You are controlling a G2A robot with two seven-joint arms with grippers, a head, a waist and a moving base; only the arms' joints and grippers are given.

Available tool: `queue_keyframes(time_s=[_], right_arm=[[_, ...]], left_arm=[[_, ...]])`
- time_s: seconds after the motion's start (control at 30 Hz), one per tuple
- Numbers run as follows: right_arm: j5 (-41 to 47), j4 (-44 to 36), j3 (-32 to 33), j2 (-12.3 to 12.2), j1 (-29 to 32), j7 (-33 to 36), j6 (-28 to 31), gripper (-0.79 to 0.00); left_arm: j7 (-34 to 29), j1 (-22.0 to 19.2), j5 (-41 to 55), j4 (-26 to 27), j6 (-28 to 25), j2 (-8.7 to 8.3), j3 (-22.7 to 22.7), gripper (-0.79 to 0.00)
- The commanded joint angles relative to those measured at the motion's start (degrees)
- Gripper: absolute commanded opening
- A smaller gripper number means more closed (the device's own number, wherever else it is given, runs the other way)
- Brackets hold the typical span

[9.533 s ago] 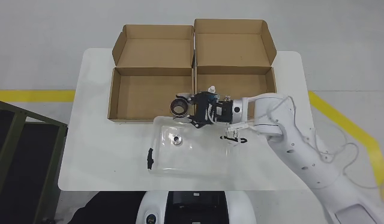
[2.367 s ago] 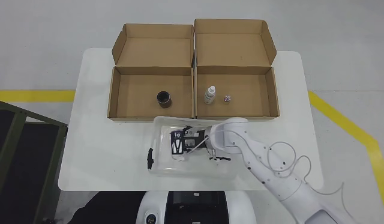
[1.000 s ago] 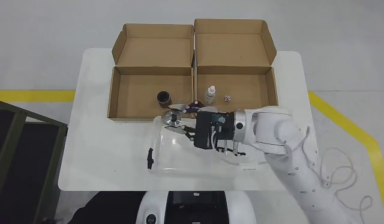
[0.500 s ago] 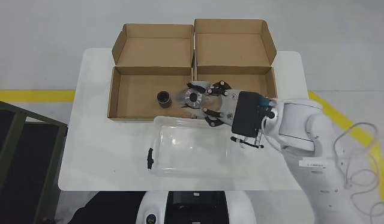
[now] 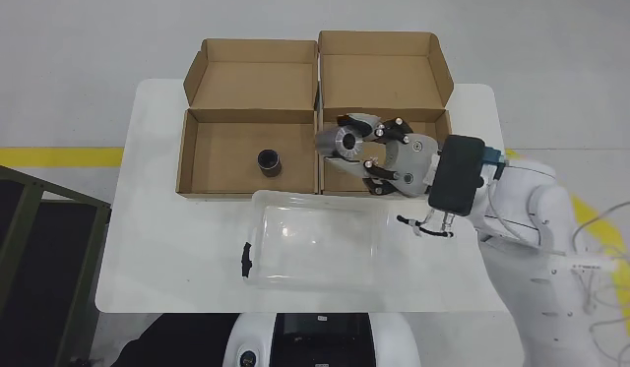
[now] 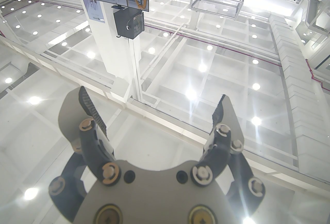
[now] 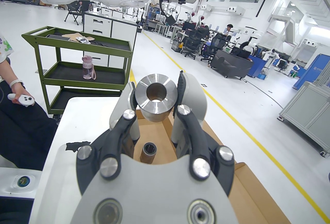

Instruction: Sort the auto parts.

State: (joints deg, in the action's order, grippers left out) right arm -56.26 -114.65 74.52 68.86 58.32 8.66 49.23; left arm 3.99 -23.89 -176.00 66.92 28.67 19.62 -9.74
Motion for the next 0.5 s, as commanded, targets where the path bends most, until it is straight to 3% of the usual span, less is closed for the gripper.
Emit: queue_keyframes(time_s=[0.0,0.47], right_arm=[[-0.03,0.43,-0.16,-0.03,-0.36,-0.23,-0.05,-0.785],[-1.33,2.52,-4.78,-0.27,-1.21,3.47,0.45,-0.785]], left_arm=[[0.00,0.00,0.00,0.00,0.00,0.00,0.00,0.000],[0.00,0.00,0.00,0.00,0.00,0.00,0.00,0.000]])
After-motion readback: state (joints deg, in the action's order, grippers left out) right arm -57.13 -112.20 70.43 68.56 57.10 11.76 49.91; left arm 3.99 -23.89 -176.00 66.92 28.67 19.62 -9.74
